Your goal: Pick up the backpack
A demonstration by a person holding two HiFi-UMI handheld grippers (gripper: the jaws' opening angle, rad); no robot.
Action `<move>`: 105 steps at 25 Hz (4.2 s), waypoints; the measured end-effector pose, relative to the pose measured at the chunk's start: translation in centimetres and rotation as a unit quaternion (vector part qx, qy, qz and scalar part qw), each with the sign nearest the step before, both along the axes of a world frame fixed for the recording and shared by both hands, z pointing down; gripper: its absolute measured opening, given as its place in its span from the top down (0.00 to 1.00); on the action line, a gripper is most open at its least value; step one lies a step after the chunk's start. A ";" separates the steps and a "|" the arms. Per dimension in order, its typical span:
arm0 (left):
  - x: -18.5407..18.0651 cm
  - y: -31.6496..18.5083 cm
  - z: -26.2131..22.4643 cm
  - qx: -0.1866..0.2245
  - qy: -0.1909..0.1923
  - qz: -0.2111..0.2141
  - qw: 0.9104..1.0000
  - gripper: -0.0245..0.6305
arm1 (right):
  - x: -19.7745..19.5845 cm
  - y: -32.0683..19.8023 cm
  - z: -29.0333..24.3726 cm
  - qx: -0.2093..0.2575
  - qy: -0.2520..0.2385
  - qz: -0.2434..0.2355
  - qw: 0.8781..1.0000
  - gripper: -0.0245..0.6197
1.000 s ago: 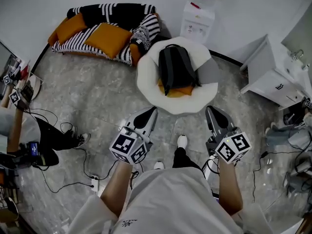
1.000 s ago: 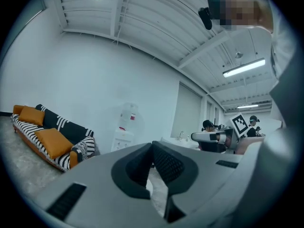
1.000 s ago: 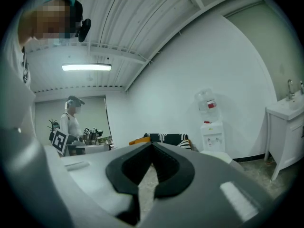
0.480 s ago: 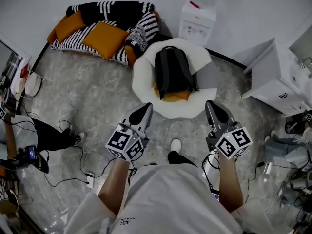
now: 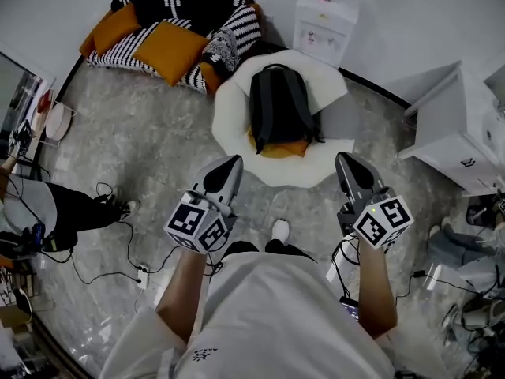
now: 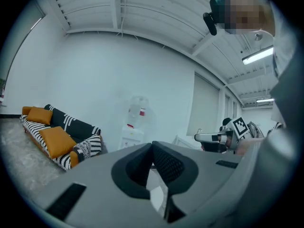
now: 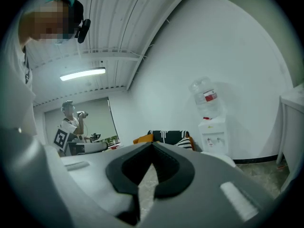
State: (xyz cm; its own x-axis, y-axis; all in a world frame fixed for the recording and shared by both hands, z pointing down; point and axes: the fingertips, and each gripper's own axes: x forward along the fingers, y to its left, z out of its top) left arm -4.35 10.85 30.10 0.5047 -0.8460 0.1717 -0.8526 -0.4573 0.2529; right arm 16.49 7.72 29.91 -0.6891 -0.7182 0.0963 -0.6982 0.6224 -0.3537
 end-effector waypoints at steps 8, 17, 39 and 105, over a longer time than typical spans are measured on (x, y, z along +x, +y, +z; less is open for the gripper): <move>0.8 -1.6 0.6 -0.007 -0.006 -0.010 1.000 0.97 | 0.8 -1.9 0.6 -0.005 -0.008 -0.011 1.000 0.96; 0.4 -4.2 1.2 -0.012 -0.008 -0.004 1.000 0.97 | -0.7 -4.5 1.1 -0.004 -0.002 -0.021 1.000 0.96; -6.4 -22.5 7.1 -0.046 -0.004 0.021 0.999 0.97 | -7.7 -21.5 5.9 -0.014 0.017 0.000 1.000 0.96; -4.4 -43.5 48.9 -0.146 -0.086 -0.018 0.985 0.91 | -6.4 -43.1 48.9 -0.083 0.162 -0.019 0.983 0.96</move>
State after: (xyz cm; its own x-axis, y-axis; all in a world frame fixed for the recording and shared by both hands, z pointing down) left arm -8.72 -32.60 78.95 0.4173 -0.7650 0.4905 -0.9087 -0.3546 0.2202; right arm 10.06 -35.39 78.79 -0.6290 -0.6492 0.4276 -0.7685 0.6025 -0.2156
